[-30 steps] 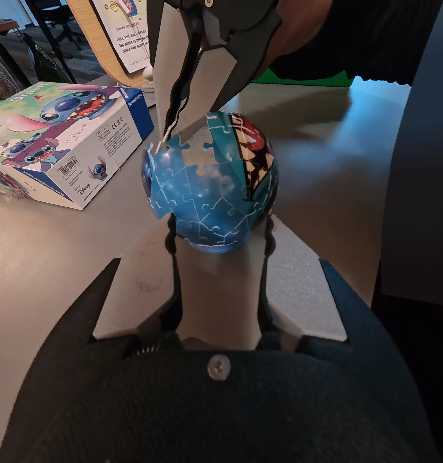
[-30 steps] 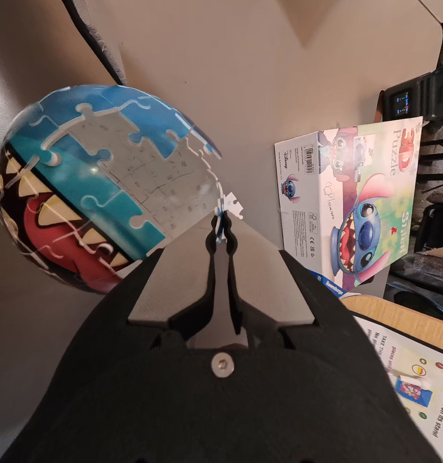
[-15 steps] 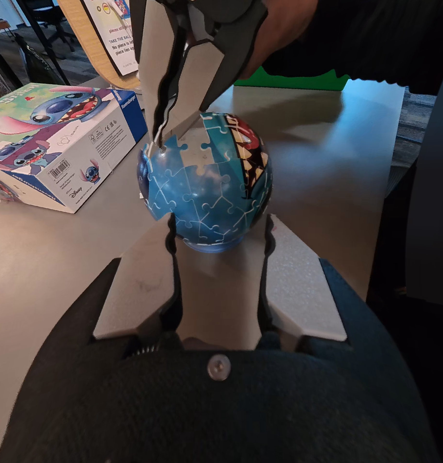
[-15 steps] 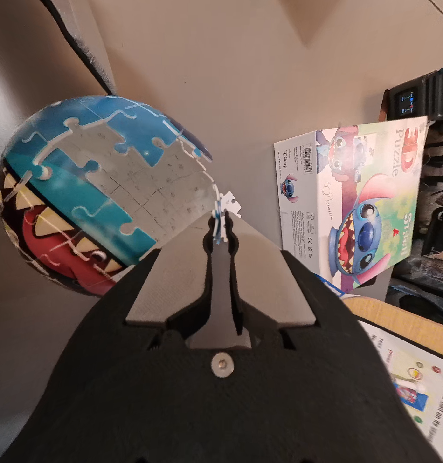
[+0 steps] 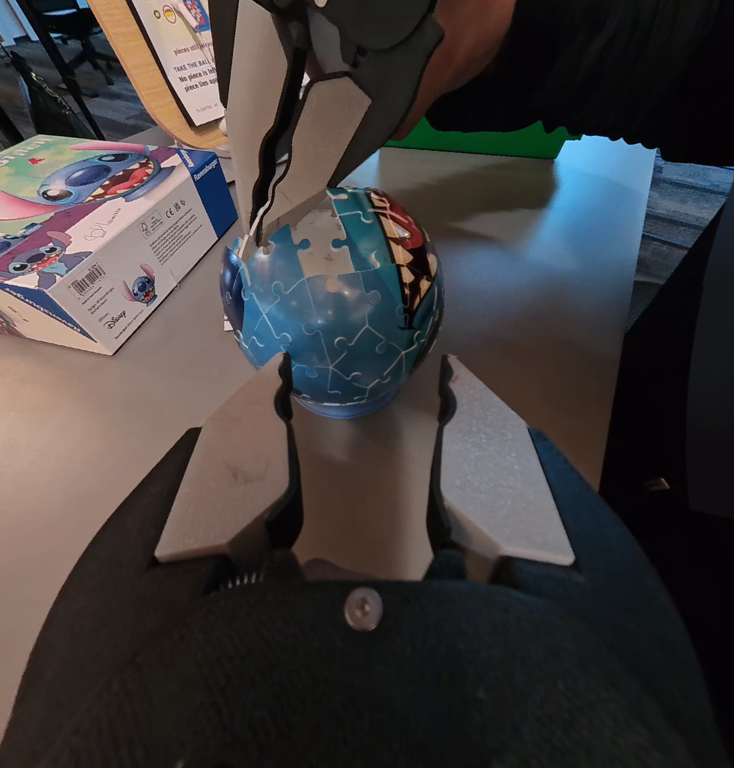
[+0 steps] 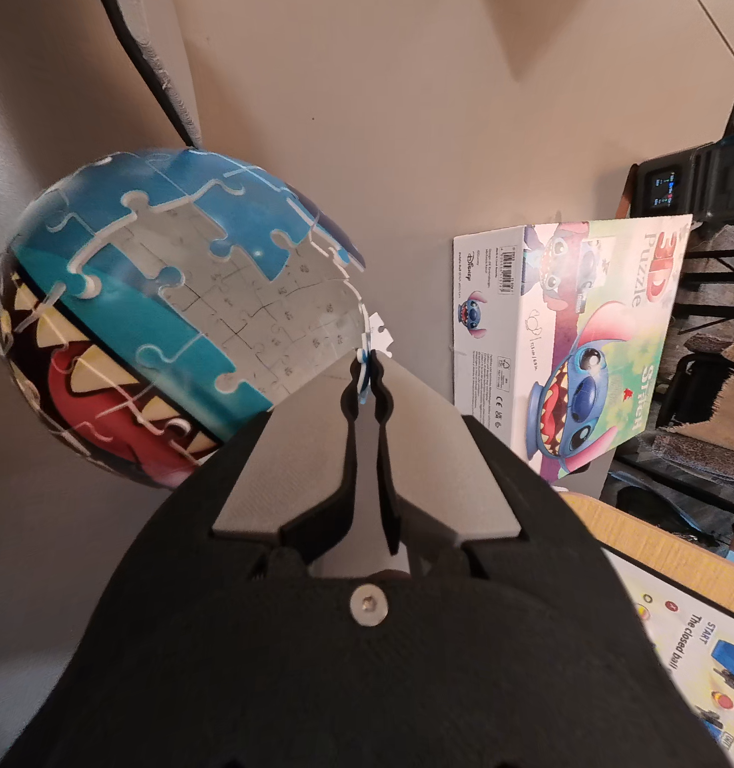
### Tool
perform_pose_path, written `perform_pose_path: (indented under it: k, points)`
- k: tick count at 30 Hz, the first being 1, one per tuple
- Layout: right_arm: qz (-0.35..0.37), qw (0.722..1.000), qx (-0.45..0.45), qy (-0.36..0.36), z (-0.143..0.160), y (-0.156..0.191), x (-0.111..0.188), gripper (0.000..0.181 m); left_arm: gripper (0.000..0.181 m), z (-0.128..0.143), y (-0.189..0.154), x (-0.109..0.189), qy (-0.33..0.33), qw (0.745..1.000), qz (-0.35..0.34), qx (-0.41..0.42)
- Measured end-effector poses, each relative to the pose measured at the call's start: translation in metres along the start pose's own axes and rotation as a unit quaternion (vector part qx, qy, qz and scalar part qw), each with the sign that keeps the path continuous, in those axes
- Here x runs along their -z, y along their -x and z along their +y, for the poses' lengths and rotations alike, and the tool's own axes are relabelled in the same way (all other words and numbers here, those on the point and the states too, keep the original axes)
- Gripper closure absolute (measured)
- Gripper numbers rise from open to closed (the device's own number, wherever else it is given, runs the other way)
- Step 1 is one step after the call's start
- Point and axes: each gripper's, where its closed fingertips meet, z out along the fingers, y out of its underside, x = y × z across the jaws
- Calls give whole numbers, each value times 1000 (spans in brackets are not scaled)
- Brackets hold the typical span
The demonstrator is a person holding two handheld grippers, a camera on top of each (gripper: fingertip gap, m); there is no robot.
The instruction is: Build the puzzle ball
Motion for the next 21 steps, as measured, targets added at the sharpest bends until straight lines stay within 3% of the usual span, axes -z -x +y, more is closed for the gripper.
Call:
perform_pose_path:
  k: [21]
  points:
    - [0, 1000, -20, 1, 0, -1, -1, 181, 114, 0, 1, 0, -1, 1000, 0, 2]
